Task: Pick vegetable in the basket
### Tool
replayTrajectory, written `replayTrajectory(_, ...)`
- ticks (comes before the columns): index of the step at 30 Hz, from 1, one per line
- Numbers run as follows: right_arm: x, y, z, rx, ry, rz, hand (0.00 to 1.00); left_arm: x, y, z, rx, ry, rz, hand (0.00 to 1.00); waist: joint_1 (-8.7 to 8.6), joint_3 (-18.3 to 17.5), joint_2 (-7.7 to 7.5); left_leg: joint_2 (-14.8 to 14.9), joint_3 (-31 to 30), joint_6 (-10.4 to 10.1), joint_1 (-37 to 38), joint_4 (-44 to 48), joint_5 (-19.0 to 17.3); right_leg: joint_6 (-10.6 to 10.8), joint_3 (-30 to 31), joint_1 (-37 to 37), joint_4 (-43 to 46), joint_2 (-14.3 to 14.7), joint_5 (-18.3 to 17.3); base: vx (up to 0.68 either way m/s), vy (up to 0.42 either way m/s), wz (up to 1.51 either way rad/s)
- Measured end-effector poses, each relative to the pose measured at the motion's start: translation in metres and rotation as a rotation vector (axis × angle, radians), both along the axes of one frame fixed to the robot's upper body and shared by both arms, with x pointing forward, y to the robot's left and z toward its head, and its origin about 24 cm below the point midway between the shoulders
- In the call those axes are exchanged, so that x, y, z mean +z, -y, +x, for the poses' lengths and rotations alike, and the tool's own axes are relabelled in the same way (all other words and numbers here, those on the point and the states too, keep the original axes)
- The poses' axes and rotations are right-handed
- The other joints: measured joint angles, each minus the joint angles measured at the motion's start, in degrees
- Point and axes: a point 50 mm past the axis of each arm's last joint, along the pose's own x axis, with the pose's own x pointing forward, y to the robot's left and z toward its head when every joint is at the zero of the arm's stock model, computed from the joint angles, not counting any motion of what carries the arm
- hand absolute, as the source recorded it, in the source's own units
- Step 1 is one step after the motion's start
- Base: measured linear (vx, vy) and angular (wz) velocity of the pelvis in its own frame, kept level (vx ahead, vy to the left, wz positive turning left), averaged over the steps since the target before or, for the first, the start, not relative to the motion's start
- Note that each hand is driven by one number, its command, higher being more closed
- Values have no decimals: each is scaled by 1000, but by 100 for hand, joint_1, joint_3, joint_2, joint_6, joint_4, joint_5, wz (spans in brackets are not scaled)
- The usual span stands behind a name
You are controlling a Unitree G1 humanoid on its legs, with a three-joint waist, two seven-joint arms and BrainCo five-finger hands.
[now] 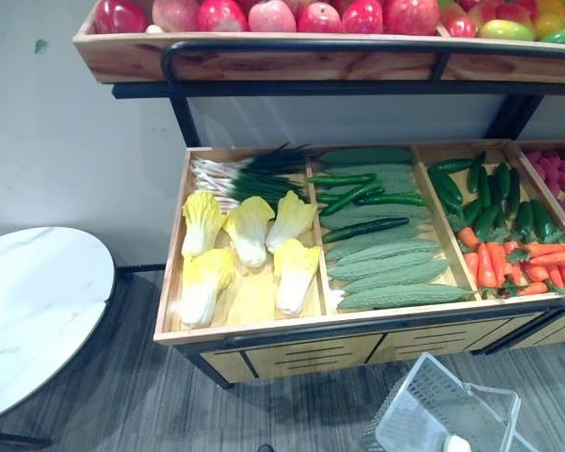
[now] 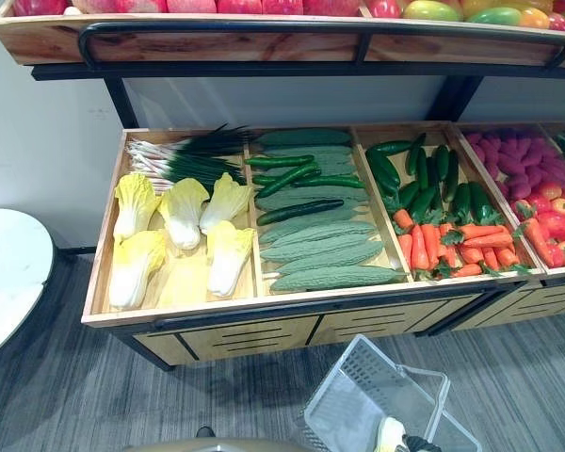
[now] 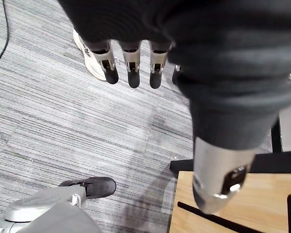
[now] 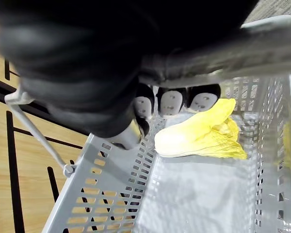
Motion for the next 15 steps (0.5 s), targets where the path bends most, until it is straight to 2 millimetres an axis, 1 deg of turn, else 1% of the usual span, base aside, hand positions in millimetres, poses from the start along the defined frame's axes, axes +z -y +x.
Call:
replayTrajectory(1,0,0,0,-11,3,0,100,-1,3,0,-18,-7,-8,0,-4,40,-16,26,87,-34,76,0,-56,-7,57,-15,90,-10,-1,51,-17,-36)
replayTrajectory(3,1,1,2,-25,22,-12,100,-4,10,1,-60,-24,-29,0,-28,150,38,121,276,-74,294,-1,-145,-16,262,-118,480,-17,1,36,-3,-59)
replayTrajectory(4,3,2,5,-27,33,-25,100,-5,14,0,-90,-36,-43,0,-43,189,92,209,489,-116,425,0,-200,-71,498,-307,796,7,39,26,1,-97)
replayTrajectory(5,3,0,9,-15,52,-33,100,-6,18,2,-121,-39,-53,0,-71,217,138,329,755,-139,494,0,-236,-227,752,-551,1033,95,156,23,-4,-109)
replayTrajectory(6,3,-2,11,-4,60,-34,100,-6,19,5,-140,-36,-55,0,-80,229,155,391,905,-160,511,1,-254,-311,888,-699,1114,161,242,14,-13,-112)
replayTrajectory(8,3,-9,17,10,88,-33,100,-5,19,18,-193,-16,-52,0,-119,325,214,569,1395,-186,595,23,-281,-329,1188,-1025,1231,356,613,6,-11,-119)
replayTrajectory(9,3,-12,18,6,103,-30,100,-4,19,28,-225,1,-44,0,-150,463,160,614,1591,-171,703,39,-295,-340,1175,-1030,1208,392,709,-13,-10,-114)
replayTrajectory(10,2,-16,16,-5,107,-24,100,-3,19,36,-248,17,-40,0,-150,562,139,625,1824,-124,788,42,-297,-433,1038,-1035,1135,400,784,-19,-10,-119)
replayTrajectory(11,1,-18,14,-2,106,-21,100,-2,21,43,-265,44,-36,0,-141,574,101,636,2185,-43,843,41,-313,-565,743,-1083,923,420,898,-60,-22,-152)
replayTrajectory(12,1,-20,17,24,104,-19,100,-1,25,48,-272,70,-42,0,-125,559,99,673,2644,35,825,69,-350,-760,335,-1164,1008,380,703,-47,-11,-144)
replayTrajectory(13,2,-20,19,29,109,-22,100,-1,24,50,-275,79,-42,0,-152,567,75,676,2802,83,818,164,-389,-832,5,-1265,1468,245,399,-10,-17,-135)
replayTrajectory(14,4,-12,19,31,107,-43,100,0,26,53,-291,85,-51,0,-161,567,79,710,3072,114,831,353,-492,-786,-493,-1296,2187,-10,28,82,-37,-117)
replayTrajectory(15,4,-8,15,25,91,-45,100,0,26,56,-305,93,-56,0,-142,574,91,730,3324,117,904,462,-517,-808,-875,-1185,2402,-154,-115,110,-66,-116)
